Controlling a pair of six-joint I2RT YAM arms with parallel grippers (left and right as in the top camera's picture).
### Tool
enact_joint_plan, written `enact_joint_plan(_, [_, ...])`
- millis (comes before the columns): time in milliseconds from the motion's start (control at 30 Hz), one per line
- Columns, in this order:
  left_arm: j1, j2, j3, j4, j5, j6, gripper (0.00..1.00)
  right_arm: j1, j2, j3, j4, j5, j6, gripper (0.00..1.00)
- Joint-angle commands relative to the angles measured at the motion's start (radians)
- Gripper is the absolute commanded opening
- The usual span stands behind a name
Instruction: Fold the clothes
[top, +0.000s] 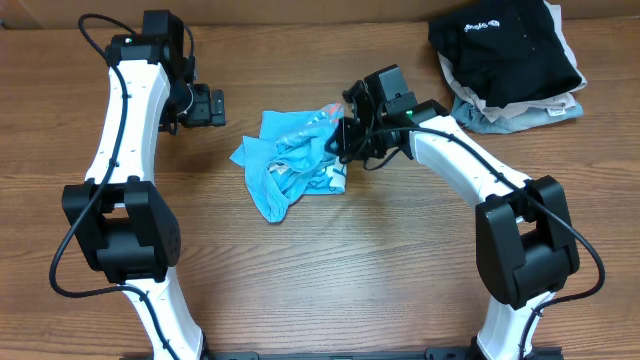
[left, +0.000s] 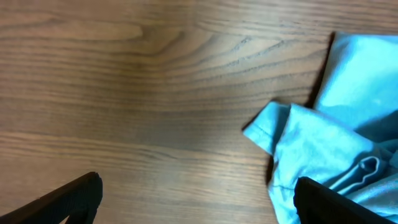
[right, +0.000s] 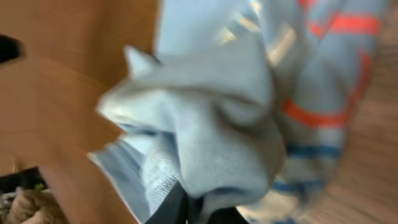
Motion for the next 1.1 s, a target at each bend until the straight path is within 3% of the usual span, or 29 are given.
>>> enact_joint_plan(0, [0.030, 0.016, -0.002, 0.022, -0.008, 0.031, 1.00, 0.002, -0.022, 0.031, 0.064, -0.082, 0.040, 0.07])
enact_joint_plan(200, [0.113, 0.016, -0.002, 0.084, 0.003, 0.019, 1.00, 0.037, -0.021, 0.037, 0.333, -0.073, 0.142, 0.07])
enact_joint_plan(400, [0.178, 0.016, -0.002, 0.117, 0.011, 0.019, 1.00, 0.113, -0.011, 0.037, 0.566, 0.072, 0.193, 0.07])
enact_joint_plan(667, [0.187, 0.016, -0.002, 0.140, 0.026, 0.019, 1.00, 0.236, 0.066, 0.037, 0.704, 0.206, 0.219, 0.13])
enact_joint_plan(700, [0.187, 0.016, -0.002, 0.140, 0.025, 0.020, 1.00, 0.246, 0.075, 0.037, 0.712, 0.216, 0.218, 0.16])
enact_joint_plan(733, [0.187, 0.016, -0.002, 0.140, 0.025, 0.020, 1.00, 0.255, 0.085, 0.037, 0.721, 0.225, 0.219, 0.27])
enact_joint_plan(767, [0.187, 0.016, -0.002, 0.140, 0.025, 0.020, 1.00, 0.261, 0.092, 0.037, 0.724, 0.239, 0.219, 0.54])
enact_joint_plan(800, [0.187, 0.016, -0.002, 0.139, 0.025, 0.020, 1.00, 0.264, 0.098, 0.037, 0.727, 0.256, 0.219, 0.99])
enact_joint_plan(1067, [0.187, 0.016, -0.002, 0.134, 0.026, 0.020, 1.00, 0.204, 0.060, 0.057, 0.633, 0.163, 0.218, 1.00])
